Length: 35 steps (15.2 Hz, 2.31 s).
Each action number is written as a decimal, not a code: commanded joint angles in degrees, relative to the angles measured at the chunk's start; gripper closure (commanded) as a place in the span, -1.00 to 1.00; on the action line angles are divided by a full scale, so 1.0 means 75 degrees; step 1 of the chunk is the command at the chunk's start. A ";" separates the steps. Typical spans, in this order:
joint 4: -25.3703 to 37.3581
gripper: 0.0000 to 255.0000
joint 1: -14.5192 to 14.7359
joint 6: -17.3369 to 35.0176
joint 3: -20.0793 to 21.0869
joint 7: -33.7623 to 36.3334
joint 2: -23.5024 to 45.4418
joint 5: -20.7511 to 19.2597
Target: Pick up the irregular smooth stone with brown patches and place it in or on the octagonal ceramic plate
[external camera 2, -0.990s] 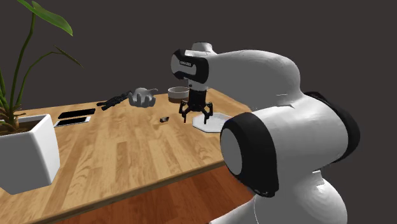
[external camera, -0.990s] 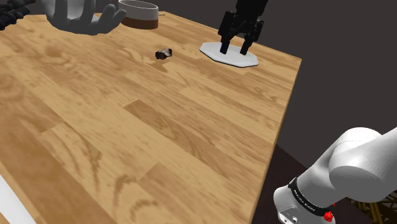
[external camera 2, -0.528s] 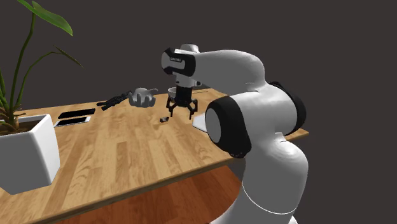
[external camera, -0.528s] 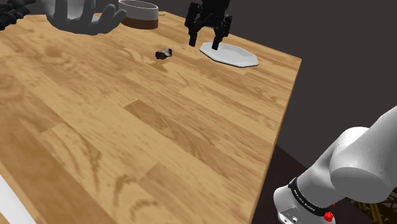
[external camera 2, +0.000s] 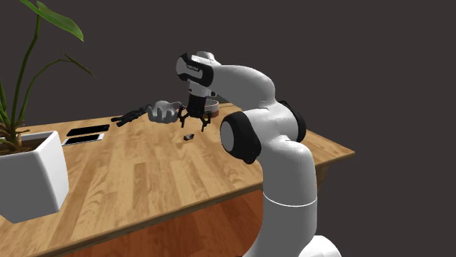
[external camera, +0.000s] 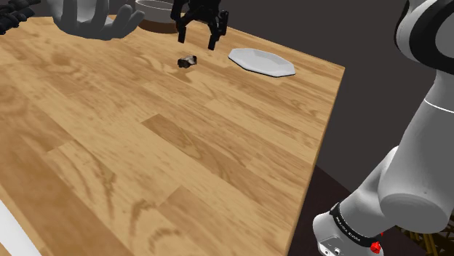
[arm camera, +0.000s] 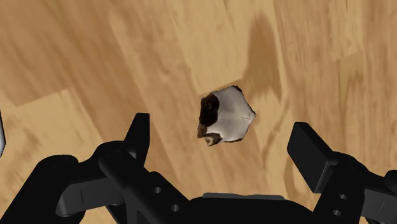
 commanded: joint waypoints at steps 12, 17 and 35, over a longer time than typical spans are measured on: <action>-0.0868 -1.00 0.0094 0.0824 0.0053 -0.0030 -0.0048 0.0054; -0.0866 1.00 0.0093 0.0822 0.0053 -0.0030 -0.0047 0.0054; 0.0739 1.00 0.0139 -0.0350 0.0077 0.0272 0.0354 -0.0010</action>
